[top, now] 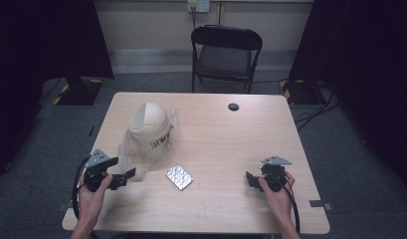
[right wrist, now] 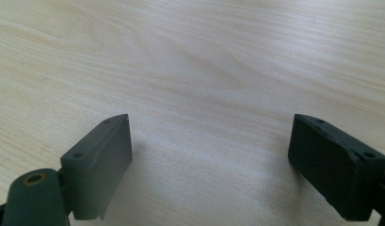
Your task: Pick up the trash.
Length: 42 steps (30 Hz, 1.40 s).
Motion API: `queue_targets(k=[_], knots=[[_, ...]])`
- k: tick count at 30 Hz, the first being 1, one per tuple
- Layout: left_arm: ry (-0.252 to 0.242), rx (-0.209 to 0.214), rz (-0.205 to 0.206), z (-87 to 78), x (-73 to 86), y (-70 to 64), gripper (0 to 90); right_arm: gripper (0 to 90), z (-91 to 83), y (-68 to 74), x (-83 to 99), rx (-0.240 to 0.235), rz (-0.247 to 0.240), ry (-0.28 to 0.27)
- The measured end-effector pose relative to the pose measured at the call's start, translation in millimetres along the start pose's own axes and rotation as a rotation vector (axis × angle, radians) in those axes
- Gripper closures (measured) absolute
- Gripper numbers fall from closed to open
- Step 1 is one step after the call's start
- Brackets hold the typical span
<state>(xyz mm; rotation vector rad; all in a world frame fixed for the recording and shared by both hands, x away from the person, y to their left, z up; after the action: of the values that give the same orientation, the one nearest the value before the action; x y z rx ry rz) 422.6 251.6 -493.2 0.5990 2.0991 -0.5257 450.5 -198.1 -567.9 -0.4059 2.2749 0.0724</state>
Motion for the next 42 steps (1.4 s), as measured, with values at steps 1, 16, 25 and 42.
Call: queue_targets(k=[1, 16, 25, 42], knots=[[-0.005, -0.001, -0.001, 0.5, -4.9, 0.1, 16.3, 13.1, 0.0, 0.0, 0.0, 0.000, 0.000, 0.000], [-0.072, 0.048, 0.109, 5.0, -89.0, 1.0, 16.2, 13.0, 0.0, 0.0, 0.0, 0.000, 0.000, 0.000], [-0.063, 0.072, 0.170, 20.8, -113.4, 0.8, 16.4, 13.0, 0.0, 0.0, 0.0, 0.000, 0.000, 0.000], [-0.035, 0.097, 0.160, 59.7, -109.1, 8.0, 15.0, 13.0, 0.0, -0.1, 0.0, 0.000, -0.001, 0.000]])
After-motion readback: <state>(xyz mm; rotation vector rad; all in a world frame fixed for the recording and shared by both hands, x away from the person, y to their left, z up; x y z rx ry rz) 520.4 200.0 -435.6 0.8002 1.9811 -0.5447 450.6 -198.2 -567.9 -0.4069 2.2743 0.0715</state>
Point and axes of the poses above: each handheld gripper's, and its own axes: z roughly forward along the jaws, x roughly out of its underside, y roughly to its left, the point moved 10 cm from there along z, roughly forward along the jaws, and after that the axes turned 6 degrees about x, right-handed, at the moved point
